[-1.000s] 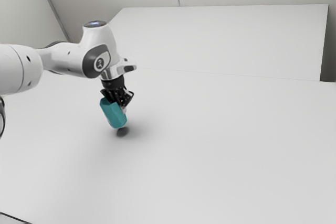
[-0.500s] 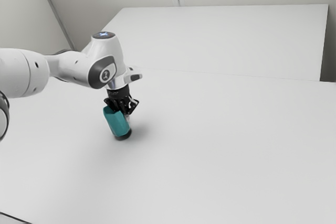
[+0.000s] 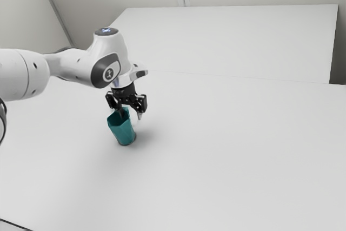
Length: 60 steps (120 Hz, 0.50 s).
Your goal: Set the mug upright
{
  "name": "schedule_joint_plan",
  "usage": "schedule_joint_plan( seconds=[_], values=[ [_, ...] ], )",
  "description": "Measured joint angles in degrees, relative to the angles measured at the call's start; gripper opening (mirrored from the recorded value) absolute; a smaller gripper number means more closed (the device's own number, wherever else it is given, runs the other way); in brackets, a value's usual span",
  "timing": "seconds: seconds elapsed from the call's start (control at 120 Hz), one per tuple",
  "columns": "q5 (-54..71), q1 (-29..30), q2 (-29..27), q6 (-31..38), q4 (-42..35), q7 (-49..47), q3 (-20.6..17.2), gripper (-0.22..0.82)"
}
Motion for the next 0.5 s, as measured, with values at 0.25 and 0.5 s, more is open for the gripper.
schedule_joint_plan(
  seconds=[0.25, 0.5],
  values=[
    [-0.34, -0.01, -2.31, -7.51, 8.01, -0.33, -0.20, 0.53],
    [-3.08, 0.02, -2.91, -20.53, 20.36, 3.19, 0.32, 0.58]
  ],
)
